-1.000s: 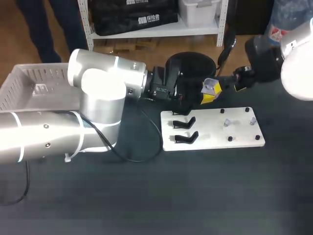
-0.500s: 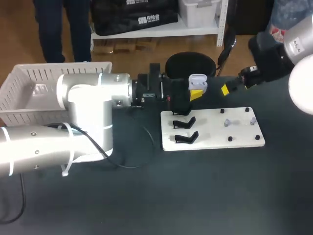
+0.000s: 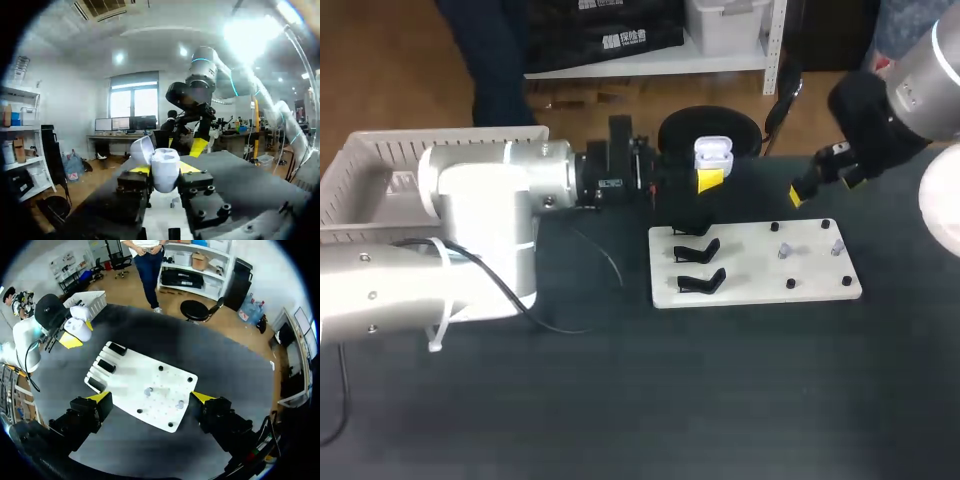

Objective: Pick up each earbud case from the left stands, insert the matching earbuds, close the lid, and place the case in the box.

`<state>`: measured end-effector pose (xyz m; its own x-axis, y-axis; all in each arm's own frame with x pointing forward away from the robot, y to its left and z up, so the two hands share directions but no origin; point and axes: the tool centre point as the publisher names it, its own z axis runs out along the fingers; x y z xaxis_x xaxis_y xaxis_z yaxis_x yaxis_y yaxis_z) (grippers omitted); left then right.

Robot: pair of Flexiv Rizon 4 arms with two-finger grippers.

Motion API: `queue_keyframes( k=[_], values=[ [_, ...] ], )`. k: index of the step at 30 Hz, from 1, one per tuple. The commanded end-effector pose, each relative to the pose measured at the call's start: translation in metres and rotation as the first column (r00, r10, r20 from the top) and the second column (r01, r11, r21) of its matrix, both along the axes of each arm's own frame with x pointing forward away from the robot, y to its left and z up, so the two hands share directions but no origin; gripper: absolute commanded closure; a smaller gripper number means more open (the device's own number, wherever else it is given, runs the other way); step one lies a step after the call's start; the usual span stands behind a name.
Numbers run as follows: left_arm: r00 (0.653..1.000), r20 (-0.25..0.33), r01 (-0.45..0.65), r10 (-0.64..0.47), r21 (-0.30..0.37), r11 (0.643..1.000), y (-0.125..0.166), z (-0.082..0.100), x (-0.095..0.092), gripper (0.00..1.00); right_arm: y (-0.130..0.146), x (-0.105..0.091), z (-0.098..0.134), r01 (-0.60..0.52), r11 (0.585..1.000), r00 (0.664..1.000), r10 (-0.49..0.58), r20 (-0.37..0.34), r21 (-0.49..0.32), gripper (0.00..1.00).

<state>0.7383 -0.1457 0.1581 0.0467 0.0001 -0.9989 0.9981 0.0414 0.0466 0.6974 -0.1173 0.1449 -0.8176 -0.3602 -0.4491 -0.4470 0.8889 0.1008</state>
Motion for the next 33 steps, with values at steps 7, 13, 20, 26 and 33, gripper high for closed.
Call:
queue_keyframes(
  k=[7, 13, 20, 26, 33],
  values=[
    [1.0, -0.021, -0.021, 0.021, -0.002, 1.0, 0.005, 0.002, -0.006, 1.0, -0.001, 0.001, -0.009, 0.052, 0.996, 0.999, -0.052, 0.007, -0.072, 0.0],
    [0.999, -0.032, -0.038, 0.037, -0.002, 0.999, 0.006, -0.002, -0.004, 1.0, -0.002, 0.0, -0.014, 0.055, 0.992, 0.998, -0.056, -0.011, -0.11, 0.0],
    [0.999, -0.032, -0.038, 0.037, -0.002, 0.999, 0.006, -0.002, -0.004, 1.0, -0.012, -0.005, -0.024, 0.055, 0.983, 0.997, -0.063, -0.038, -0.175, 0.0],
    [0.999, -0.032, -0.038, 0.037, -0.002, 0.999, 0.006, -0.002, -0.004, 1.0, -0.016, -0.006, -0.042, 0.02, 0.962, 0.996, -0.042, -0.075, -0.274, 0.0],
    [0.999, -0.032, -0.038, 0.037, -0.002, 0.999, 0.006, -0.002, -0.004, 1.0, -0.027, -0.001, -0.057, 0.003, 0.926, 0.995, -0.041, -0.091, -0.378, 0.0]
  ],
)
